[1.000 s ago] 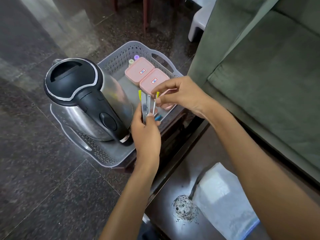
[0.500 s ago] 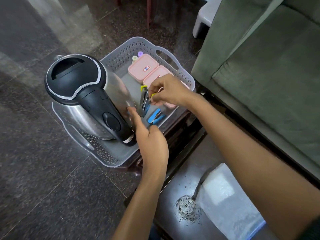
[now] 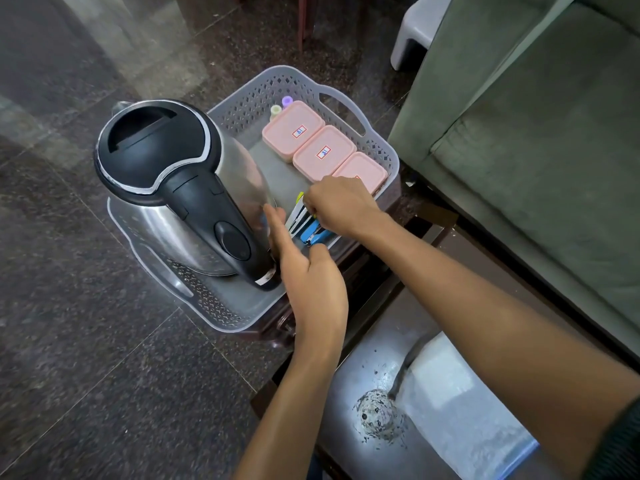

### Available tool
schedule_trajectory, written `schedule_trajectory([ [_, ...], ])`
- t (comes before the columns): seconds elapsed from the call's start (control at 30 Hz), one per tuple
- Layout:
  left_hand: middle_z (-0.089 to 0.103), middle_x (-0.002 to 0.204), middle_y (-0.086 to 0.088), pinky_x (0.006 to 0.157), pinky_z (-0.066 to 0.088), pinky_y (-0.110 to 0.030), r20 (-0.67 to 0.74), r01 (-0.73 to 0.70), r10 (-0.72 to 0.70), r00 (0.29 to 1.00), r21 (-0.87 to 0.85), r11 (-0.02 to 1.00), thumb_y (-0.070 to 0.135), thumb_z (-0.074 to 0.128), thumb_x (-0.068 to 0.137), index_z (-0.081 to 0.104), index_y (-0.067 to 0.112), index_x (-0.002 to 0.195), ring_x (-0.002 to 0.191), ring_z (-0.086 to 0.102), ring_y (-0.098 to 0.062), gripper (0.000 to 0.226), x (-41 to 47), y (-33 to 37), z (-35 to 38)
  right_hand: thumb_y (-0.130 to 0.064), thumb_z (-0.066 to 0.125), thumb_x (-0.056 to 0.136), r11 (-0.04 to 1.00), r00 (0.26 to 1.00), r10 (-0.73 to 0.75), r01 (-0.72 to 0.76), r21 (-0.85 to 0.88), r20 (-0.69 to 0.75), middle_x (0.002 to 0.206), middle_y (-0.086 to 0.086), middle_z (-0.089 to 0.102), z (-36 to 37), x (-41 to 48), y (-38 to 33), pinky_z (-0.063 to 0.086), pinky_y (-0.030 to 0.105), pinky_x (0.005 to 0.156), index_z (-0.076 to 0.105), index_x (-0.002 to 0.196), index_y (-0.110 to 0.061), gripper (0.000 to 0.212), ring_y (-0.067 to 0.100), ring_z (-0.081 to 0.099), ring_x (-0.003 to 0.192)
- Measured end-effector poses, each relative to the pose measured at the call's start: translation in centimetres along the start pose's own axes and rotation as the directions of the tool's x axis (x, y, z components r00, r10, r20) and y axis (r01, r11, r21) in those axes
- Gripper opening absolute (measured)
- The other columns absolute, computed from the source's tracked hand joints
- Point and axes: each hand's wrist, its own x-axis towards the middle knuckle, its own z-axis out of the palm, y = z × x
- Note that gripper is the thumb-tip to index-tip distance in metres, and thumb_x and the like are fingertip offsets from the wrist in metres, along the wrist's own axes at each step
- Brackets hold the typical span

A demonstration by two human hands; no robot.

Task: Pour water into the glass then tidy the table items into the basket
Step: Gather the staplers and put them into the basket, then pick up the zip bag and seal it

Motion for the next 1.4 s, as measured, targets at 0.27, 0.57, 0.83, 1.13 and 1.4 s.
schedule_trajectory([
  [0.27, 0.041, 0.143, 0.006, 0.111, 0.030, -0.024, 0.011, -0.061, 0.060, 0.998, 0.020, 0.998, -0.007, 0.039, 0.087, 0.035, 0.021, 0.141, 0.131, 0.037, -0.001, 0.061, 0.2, -0.9, 0.4, -0.005, 0.049, 0.083, 0.998, 0.988, 0.027, -0.019, 0.053, -0.155, 0.105, 0.015, 0.064, -0.7, -2.2, 0.7, 0.035, 0.034, 0.065, 0.062, 0.102, -0.007, 0.023, 0.036, 0.059, 0.097],
  [0.57, 0.066, 0.099, 0.005, 0.089, 0.044, -0.011, 0.324, -0.281, 0.226, 0.919, 0.135, 0.950, -0.010, 0.041, 0.082, 0.062, 0.016, 0.098, 0.097, 0.061, -0.002, 0.037, -5.7, -3.8, 4.3, -0.010, 0.052, 0.076, 0.889, 0.733, 0.380, -0.121, 0.443, -0.564, 0.083, 0.006, 0.070, 2.9, -16.9, 6.9, 0.053, 0.038, 0.067, 0.067, 0.082, -0.010, 0.017, 0.029, 0.064, 0.083],
  [0.83, 0.070, 0.093, 0.006, 0.081, 0.051, -0.018, 0.692, -0.300, 0.019, 0.722, 0.288, 0.909, -0.001, 0.040, 0.091, 0.064, 0.027, 0.094, 0.087, 0.067, -0.009, 0.037, -13.7, -11.7, 8.7, -0.003, 0.051, 0.076, 0.641, 0.566, 0.716, -0.304, 0.704, -0.408, 0.083, 0.006, 0.073, 10.6, -31.4, 11.4, 0.055, 0.043, 0.070, 0.071, 0.081, -0.007, 0.021, 0.027, 0.066, 0.078],
  [1.13, 0.039, 0.147, -0.001, 0.115, 0.015, -0.047, 0.876, -0.938, -0.353, 0.329, 0.348, -0.012, 0.016, 0.055, 0.084, 0.038, 0.023, 0.141, 0.136, 0.034, -0.024, 0.061, -13.8, -21.7, 12.9, -0.001, 0.049, 0.072, 0.202, 0.419, 0.908, -0.395, 0.896, -0.019, 0.094, 0.009, 0.065, 20.2, -40.5, 7.1, 0.054, 0.040, 0.073, 0.070, 0.089, -0.005, 0.027, 0.027, 0.063, 0.084],
  [1.4, 0.068, 0.098, 0.002, 0.100, 0.031, -0.036, 0.840, -0.926, -0.464, 0.282, 0.364, 0.095, 0.029, 0.062, 0.083, 0.060, 0.030, 0.077, 0.101, 0.058, -0.020, 0.006, -12.2, -18.3, 14.5, 0.003, 0.055, 0.077, 0.081, 0.409, 0.908, -0.383, 0.920, 0.090, 0.102, 0.004, 0.062, 21.9, -43.9, 4.1, 0.052, 0.035, 0.076, 0.068, 0.097, -0.008, 0.027, 0.021, 0.056, 0.097],
])
